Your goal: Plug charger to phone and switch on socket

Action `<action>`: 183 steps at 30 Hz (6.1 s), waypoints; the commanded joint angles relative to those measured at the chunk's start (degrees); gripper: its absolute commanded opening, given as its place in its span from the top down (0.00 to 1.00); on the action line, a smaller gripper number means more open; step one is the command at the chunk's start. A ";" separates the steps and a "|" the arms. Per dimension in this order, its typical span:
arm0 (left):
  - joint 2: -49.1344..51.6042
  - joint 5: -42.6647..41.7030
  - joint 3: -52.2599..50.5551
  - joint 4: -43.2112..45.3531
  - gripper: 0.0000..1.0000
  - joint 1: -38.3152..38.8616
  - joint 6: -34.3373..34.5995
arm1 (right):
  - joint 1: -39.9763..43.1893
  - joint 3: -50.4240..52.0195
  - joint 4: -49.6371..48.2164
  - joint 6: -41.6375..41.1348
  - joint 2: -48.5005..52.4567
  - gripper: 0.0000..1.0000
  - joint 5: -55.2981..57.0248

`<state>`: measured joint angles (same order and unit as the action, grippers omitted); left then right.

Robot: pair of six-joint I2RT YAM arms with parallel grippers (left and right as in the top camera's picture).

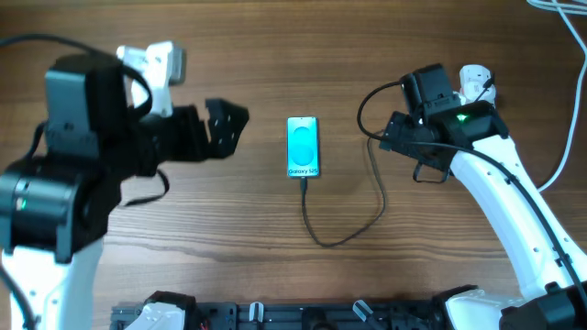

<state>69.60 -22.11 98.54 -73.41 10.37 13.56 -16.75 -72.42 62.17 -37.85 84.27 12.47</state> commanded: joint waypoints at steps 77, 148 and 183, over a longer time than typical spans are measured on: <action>0.26 1.40 0.04 -9.20 0.00 -0.22 -1.16 | 35.01 -2.99 -18.62 9.99 8.52 0.00 -14.16; 0.26 1.40 0.04 -9.20 0.00 -0.22 -1.16 | 43.74 -15.19 -25.09 24.30 39.19 0.00 -18.23; 0.26 1.40 0.04 -9.20 0.00 -0.22 -1.16 | 43.60 -10.08 -24.83 25.86 39.19 0.00 -25.07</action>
<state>69.80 -20.84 98.52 -82.72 10.37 13.56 28.34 -84.99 34.70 -14.46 121.78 -10.04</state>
